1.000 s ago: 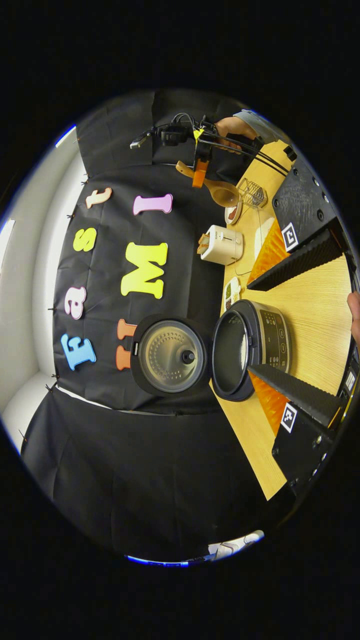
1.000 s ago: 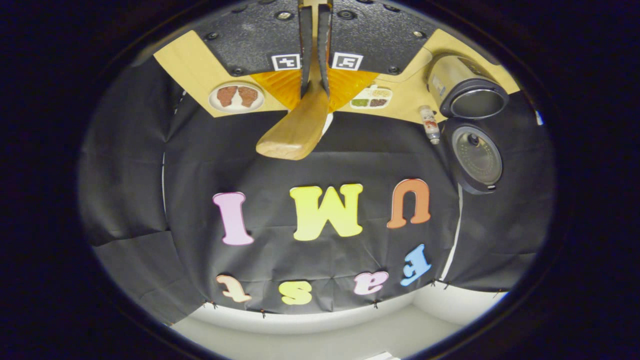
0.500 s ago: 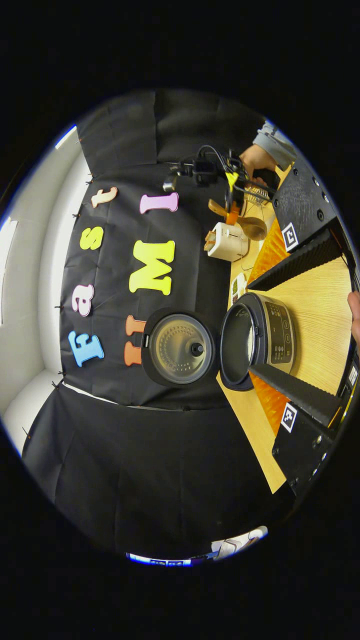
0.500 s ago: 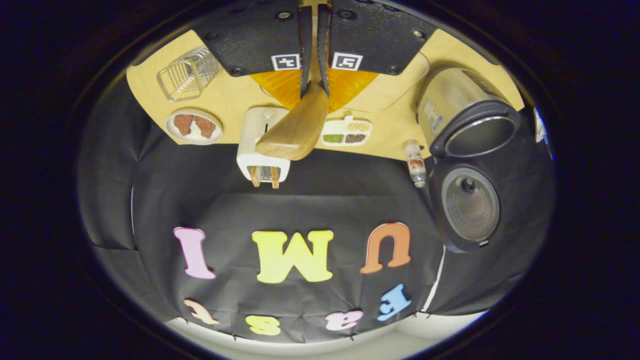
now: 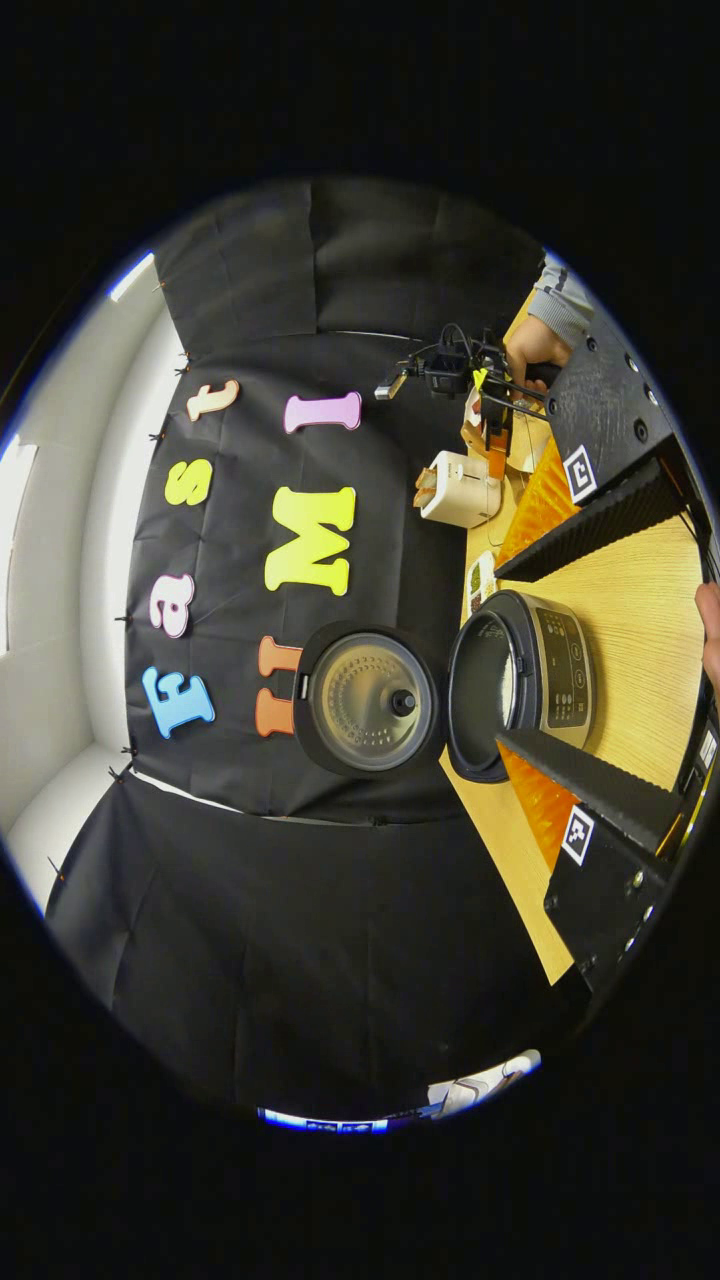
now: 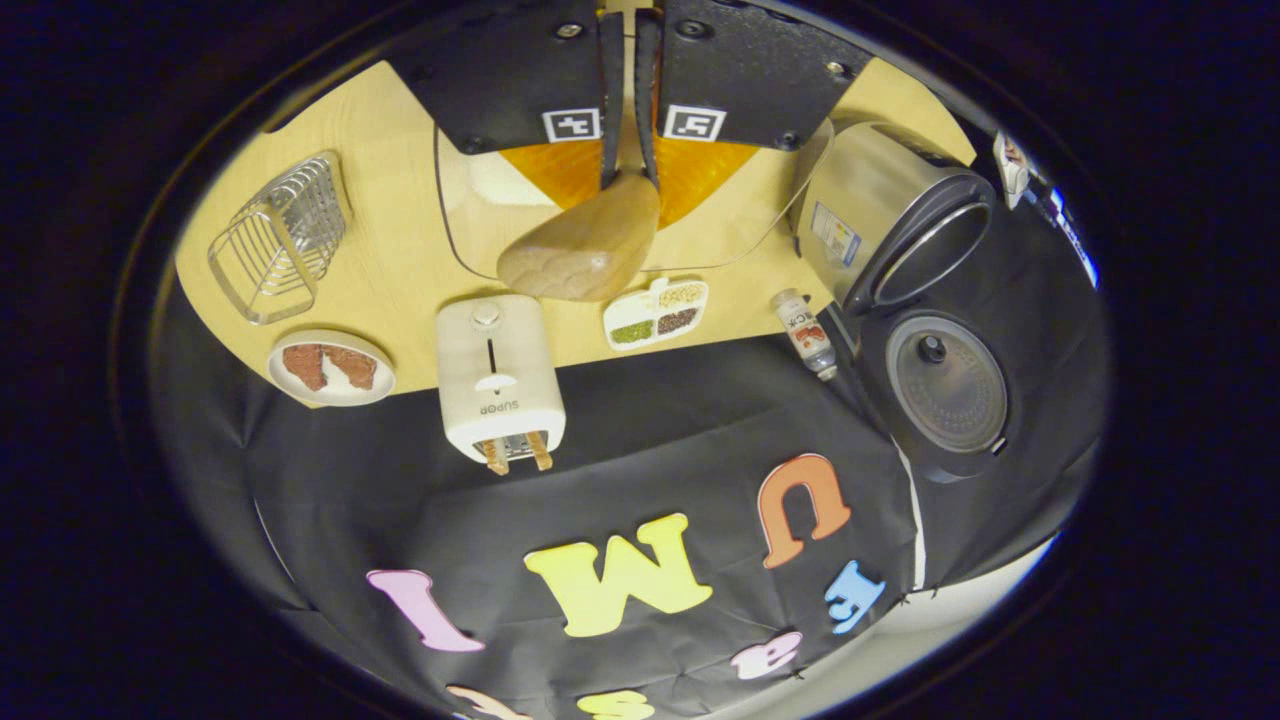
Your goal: Close the left gripper, press the button to open the rice cooker; take a wooden spoon from the chopstick holder with the right hand, scoop a spoonful of rice and pour it into the rice cooker, then put the wooden spoon back into the chopstick holder.
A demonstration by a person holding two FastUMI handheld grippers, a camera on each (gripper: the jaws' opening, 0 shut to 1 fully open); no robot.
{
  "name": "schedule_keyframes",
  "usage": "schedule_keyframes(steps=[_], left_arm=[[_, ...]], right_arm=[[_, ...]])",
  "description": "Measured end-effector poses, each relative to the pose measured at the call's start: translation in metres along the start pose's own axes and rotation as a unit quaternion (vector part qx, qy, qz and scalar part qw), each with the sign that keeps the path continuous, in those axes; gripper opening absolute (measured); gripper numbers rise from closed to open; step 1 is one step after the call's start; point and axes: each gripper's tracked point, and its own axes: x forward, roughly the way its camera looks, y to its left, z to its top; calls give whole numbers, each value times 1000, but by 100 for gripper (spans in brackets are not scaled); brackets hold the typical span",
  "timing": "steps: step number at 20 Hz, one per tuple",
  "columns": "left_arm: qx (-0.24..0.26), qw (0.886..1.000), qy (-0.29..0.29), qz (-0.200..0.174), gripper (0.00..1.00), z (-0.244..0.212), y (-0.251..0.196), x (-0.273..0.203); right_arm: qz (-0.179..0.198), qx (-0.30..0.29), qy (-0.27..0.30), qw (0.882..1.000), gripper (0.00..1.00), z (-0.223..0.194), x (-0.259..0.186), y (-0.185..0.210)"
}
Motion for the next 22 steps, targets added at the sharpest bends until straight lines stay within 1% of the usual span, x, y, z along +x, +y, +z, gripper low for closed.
schedule_keyframes(steps=[3,6,8,10,12,15,17,19,22], left_arm=[[-2,1000,0,5,94,-1,3,1],[-7,1000,-1,9,94,-1,6,1],[-7,1000,-1,8,94,-2,6,2],[-5,1000,0,10,94,-2,8,2],[-3,1000,0,12,95,-2,10,2],[-7,1000,0,13,94,-1,13,2],[-9,1000,4,14,94,-4,12,3],[-7,1000,2,13,94,-3,13,1],[-2,1000,3,13,94,-2,12,0]], right_arm=[[3,-4,4,1000,10,-1,3,6],[15,10,17,1000,10,2,11,12],[24,33,25,999,10,2,11,11],[44,74,35,996,10,2,12,13],[64,112,44,991,10,2,15,12],[84,148,52,984,9,2,15,14],[102,178,58,977,9,4,15,17],[107,191,60,974,10,5,14,16],[97,192,39,976,10,15,11,11]])
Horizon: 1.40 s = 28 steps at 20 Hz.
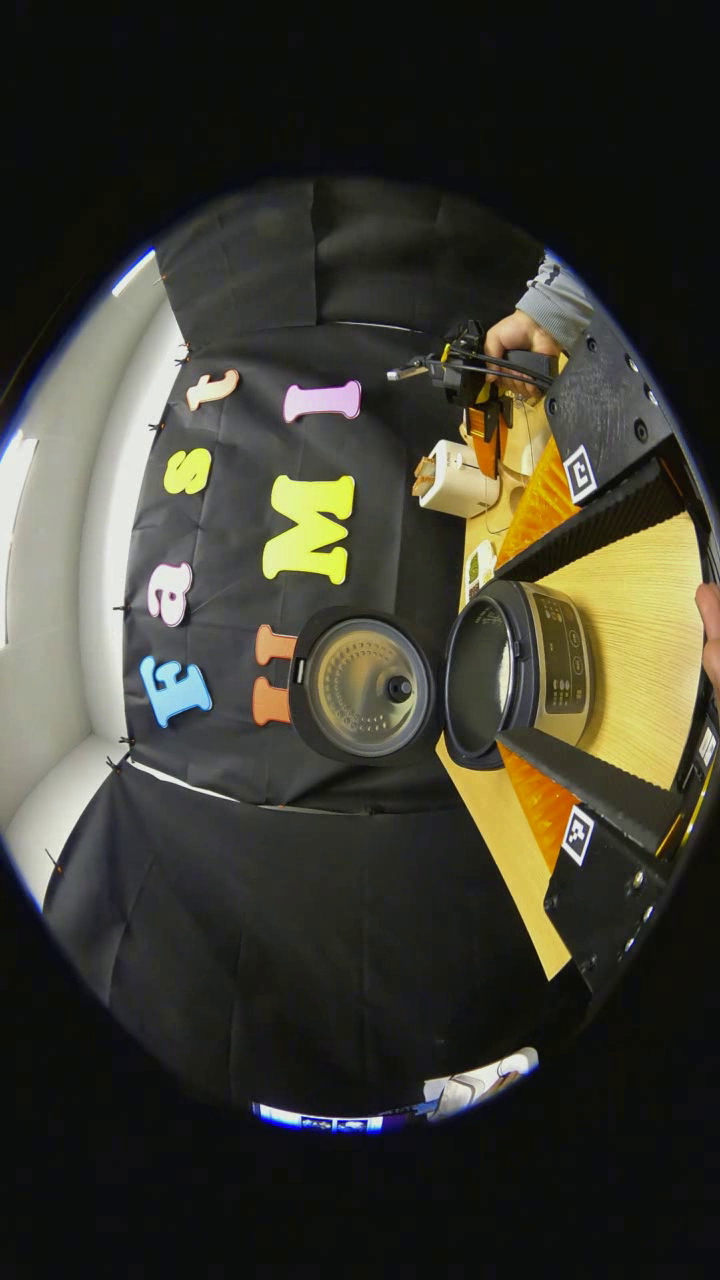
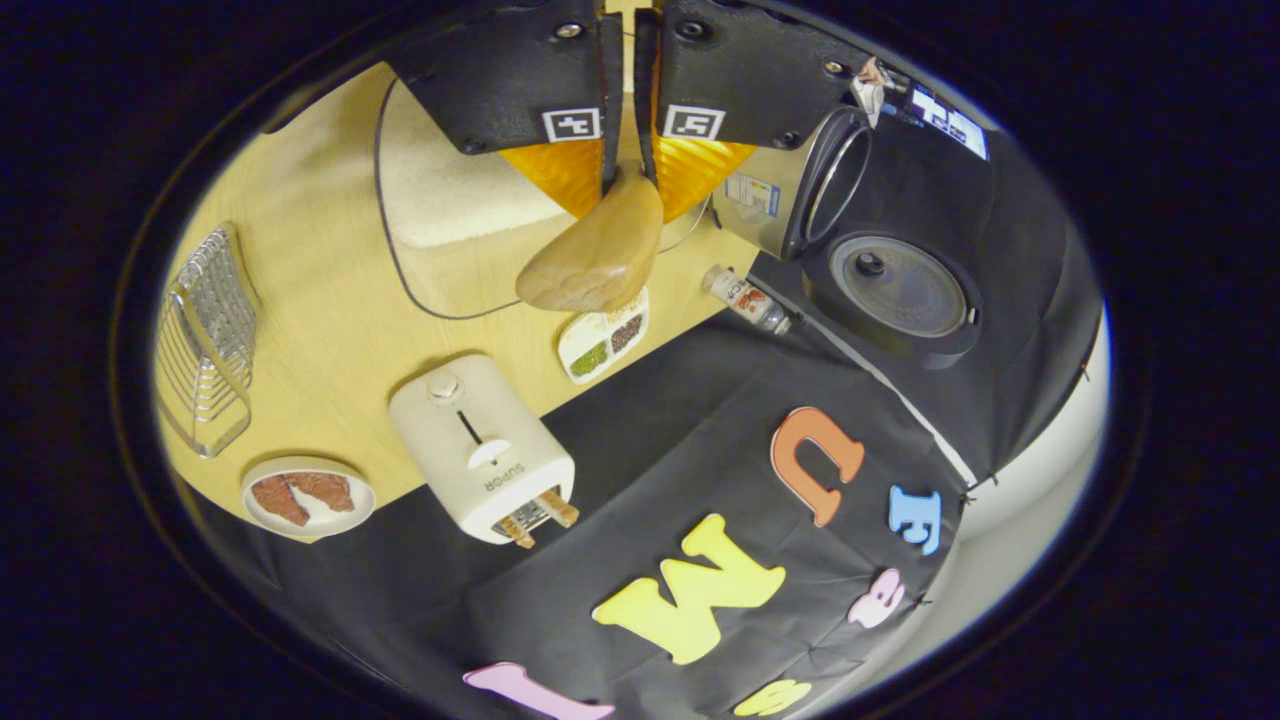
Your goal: Close the left gripper, press the button to open the rice cooker; take a wooden spoon from the chopstick holder with the right hand, scoop a spoonful of rice and pour it into the rice cooker, then put the wooden spoon back into the chopstick holder.
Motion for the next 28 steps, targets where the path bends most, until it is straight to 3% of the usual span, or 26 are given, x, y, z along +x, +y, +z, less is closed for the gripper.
schedule_keyframes(steps=[5,11,14,16,19,21,28], left_arm=[[3,1000,-2,-4,94,3,-4,-1],[11,1000,0,-6,94,5,-8,-6],[13,1000,-7,-8,94,6,-8,-8],[13,1000,-5,-5,94,6,-7,-8],[18,1000,-9,6,94,8,-1,-13],[21,1000,-12,6,94,11,3,-21],[33,999,-17,13,94,11,26,-36]], right_arm=[[12,48,-45,998,9,28,-23,-5],[68,172,-84,979,9,34,-67,-15],[108,261,-68,957,9,28,-67,-8],[152,315,-52,936,9,26,-74,4],[211,353,-32,911,9,30,-90,33],[222,345,-26,912,9,28,-87,49],[220,244,-11,945,9,28,-70,131]])
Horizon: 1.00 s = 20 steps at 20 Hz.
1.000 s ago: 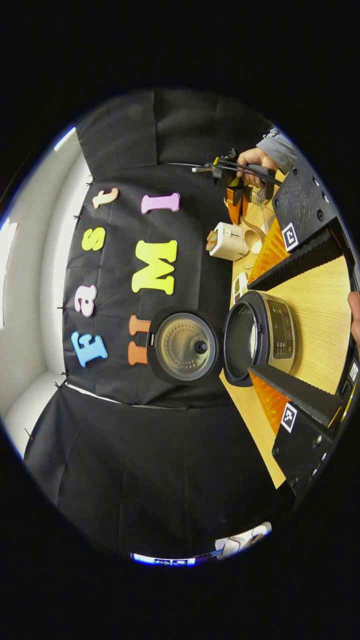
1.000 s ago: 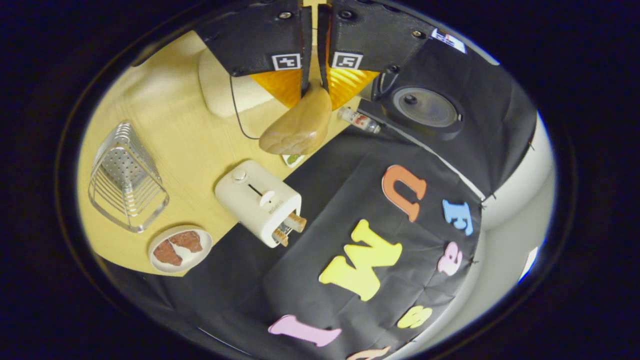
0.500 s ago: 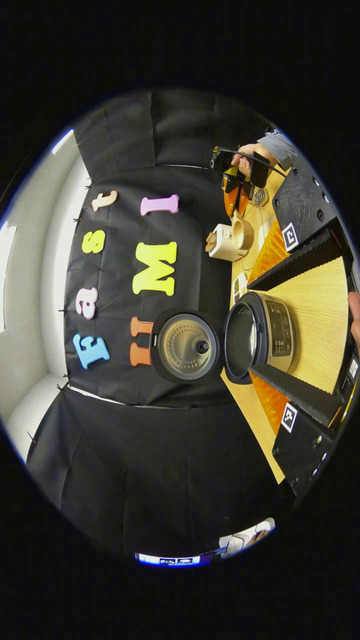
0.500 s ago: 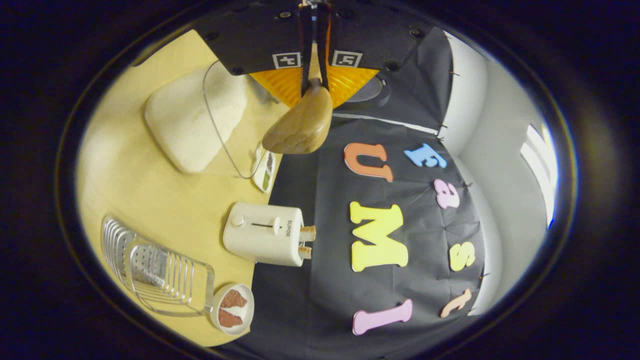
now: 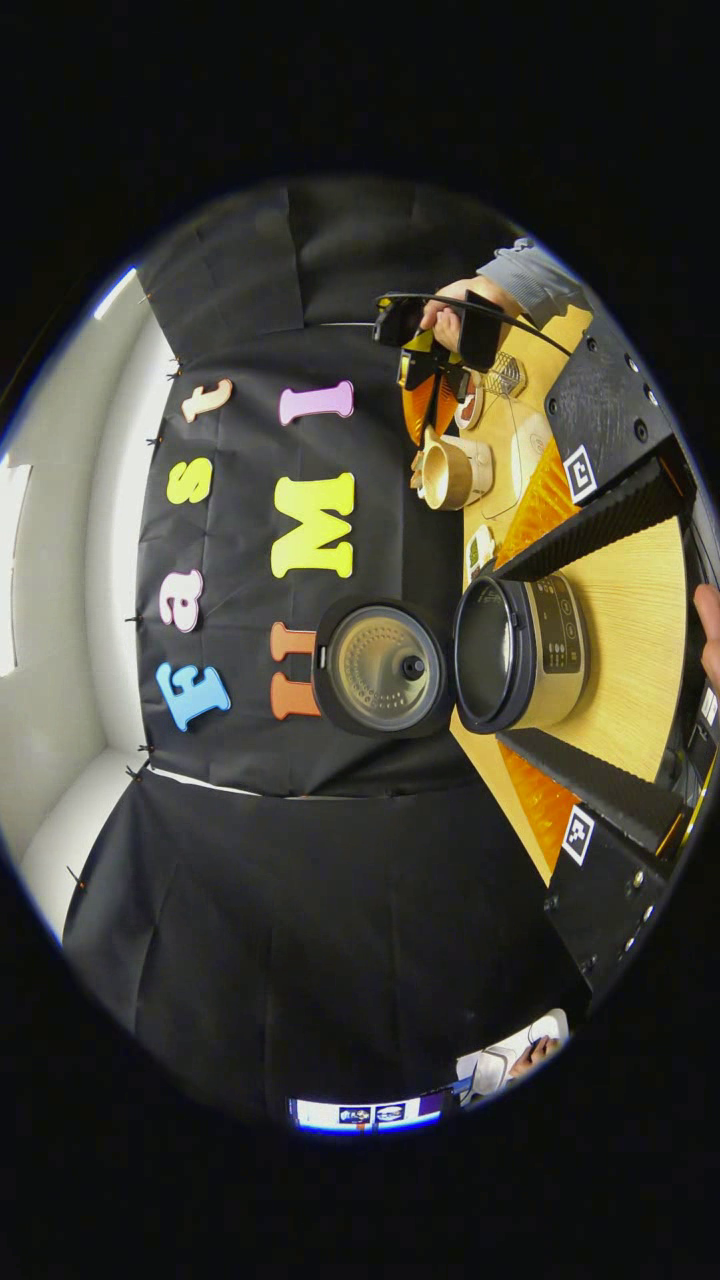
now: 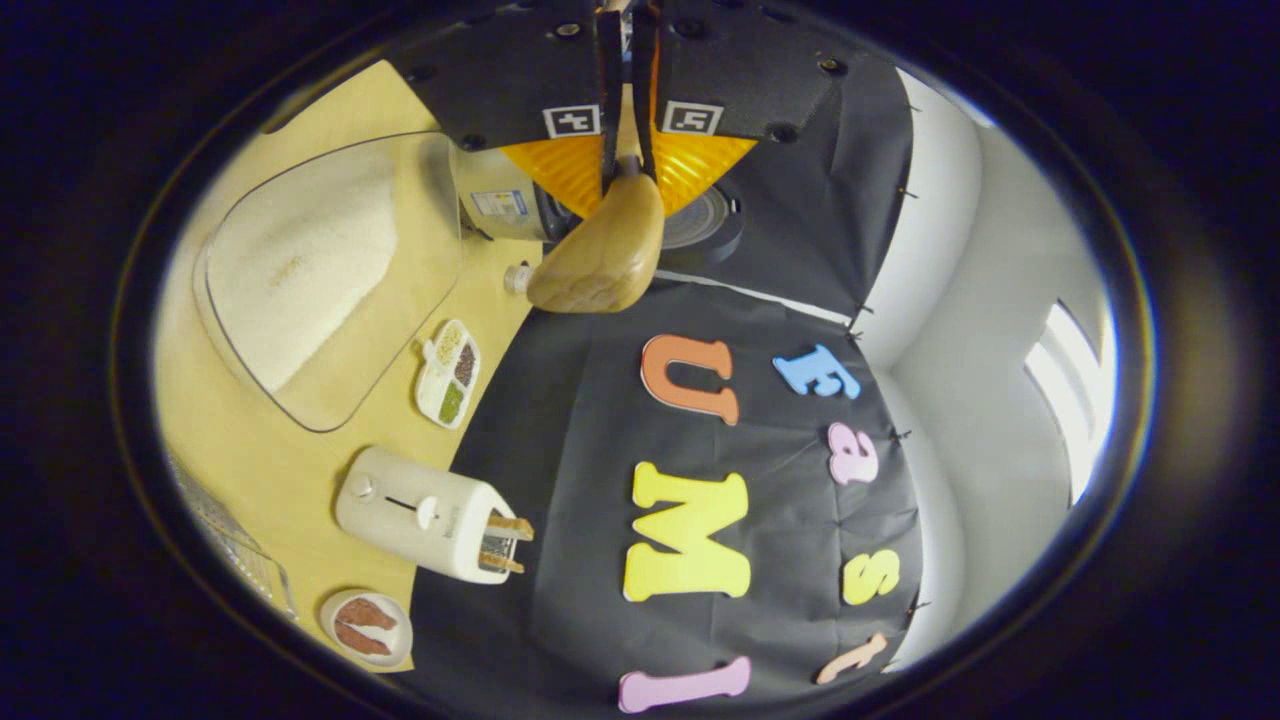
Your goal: Close the left gripper, press the button to open the rice cooker; take a wooden spoon from the chopstick holder with the right hand, scoop a spoonful of rice and pour it into the rice cooker, then put the wooden spoon back into the chopstick holder.
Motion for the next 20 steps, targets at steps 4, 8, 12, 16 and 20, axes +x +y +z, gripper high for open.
schedule_keyframes(steps=[4,8,12,16,20], left_arm=[[16,1000,1,23,95,-6,19,-10],[21,999,4,26,94,-8,26,-16],[17,999,4,27,94,-7,28,-17],[18,999,10,36,94,-11,38,-18],[12,999,15,39,94,-15,40,-18]], right_arm=[[-21,-84,26,996,9,-28,40,24],[-61,-204,34,977,9,-48,77,39],[-91,-302,39,948,10,-66,117,52],[-139,-422,39,895,9,-83,153,49],[-161,-522,37,837,9,-105,176,48]])
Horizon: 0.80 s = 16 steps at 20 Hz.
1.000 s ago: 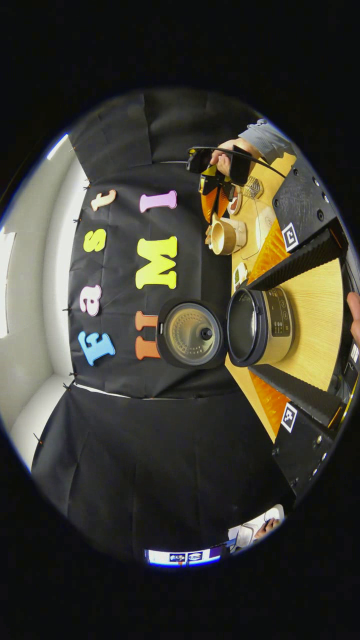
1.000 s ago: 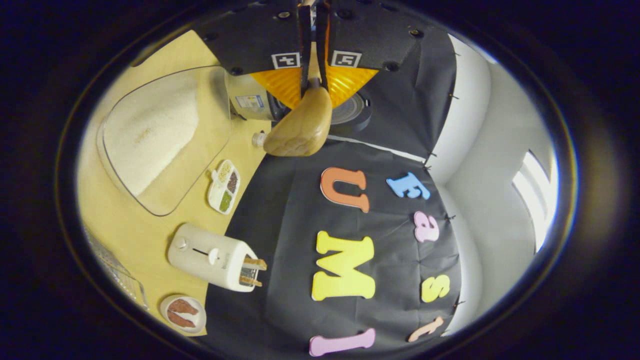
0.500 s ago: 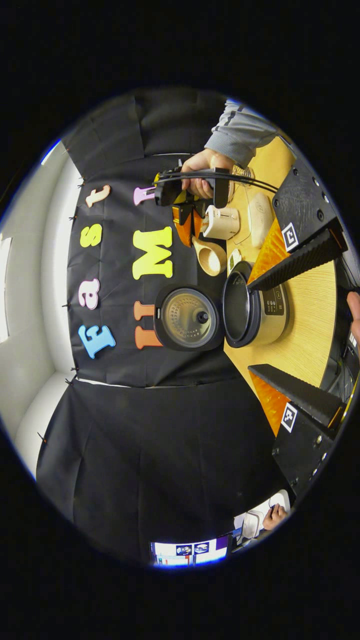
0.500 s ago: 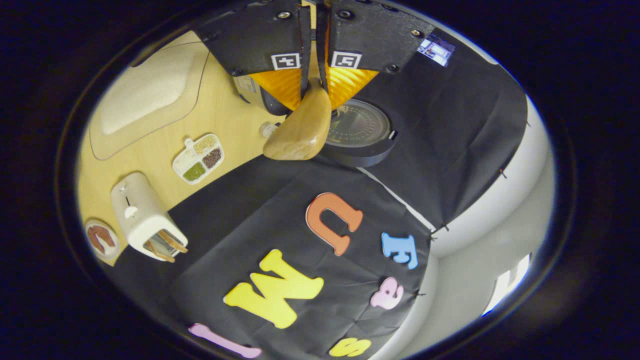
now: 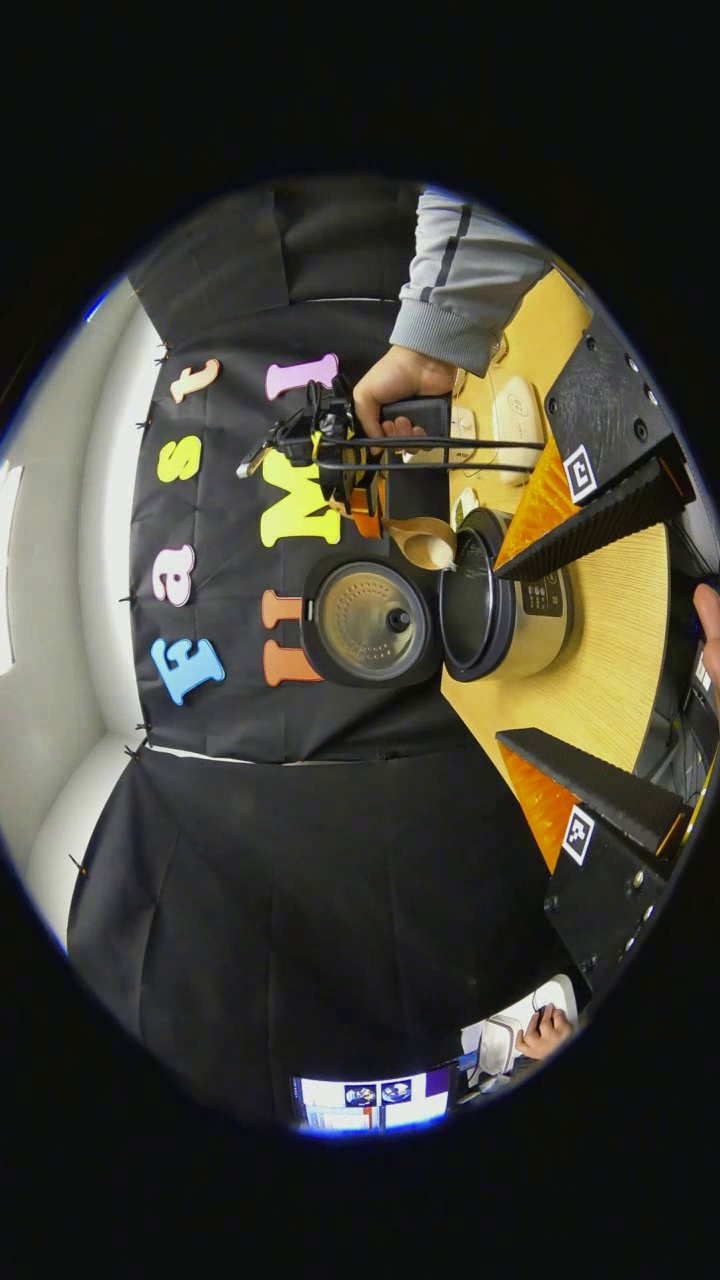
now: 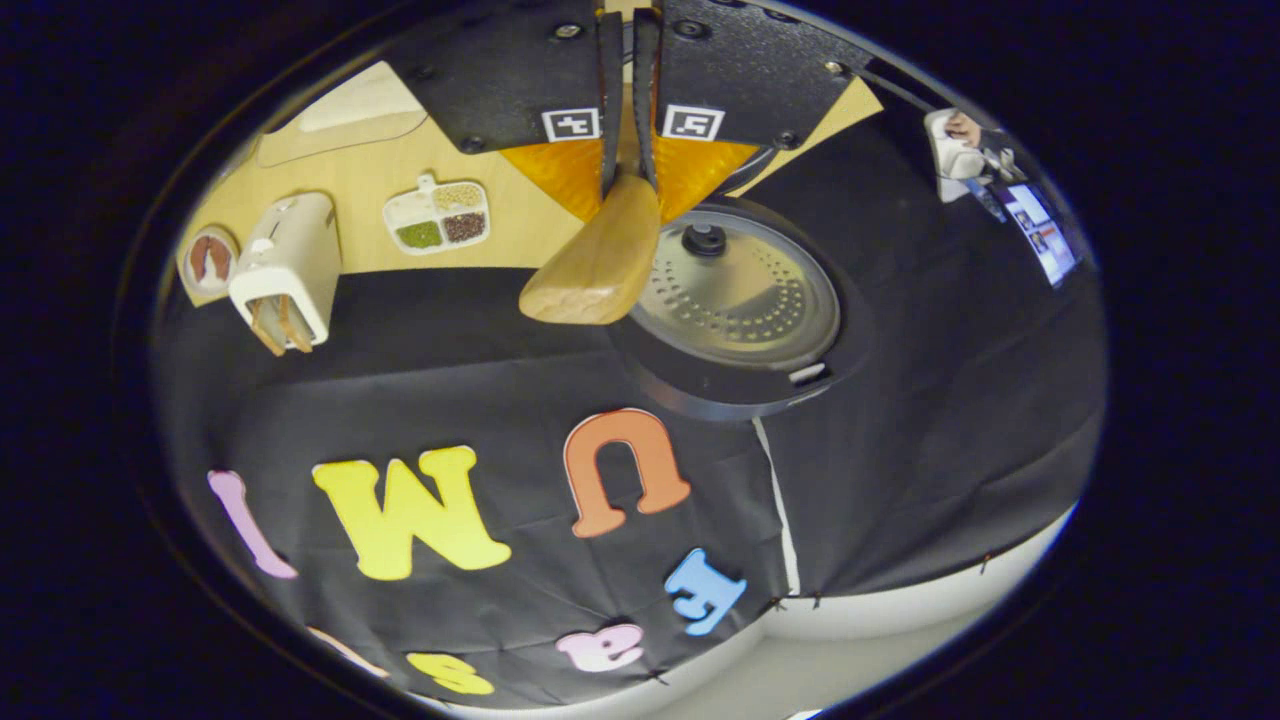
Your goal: Close the left gripper, press the button to open the rice cooker; take a wooden spoon from the chopstick holder with the right hand, scoop a spoonful of rice and pour it into the rice cooker, then put the wooden spoon back into the chopstick holder.
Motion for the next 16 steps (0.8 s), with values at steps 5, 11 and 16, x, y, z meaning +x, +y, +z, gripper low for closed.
schedule_keyframes(steps=[5,11,16], left_arm=[[3,1000,0,5,94,1,3,-2],[-3,1000,6,6,94,-3,2,-3],[-4,1000,-3,2,94,2,-8,1]], right_arm=[[7,-102,-10,995,10,-7,2,36],[1,-226,-37,973,9,-11,-7,53],[-10,-188,-44,981,9,3,-24,30]])
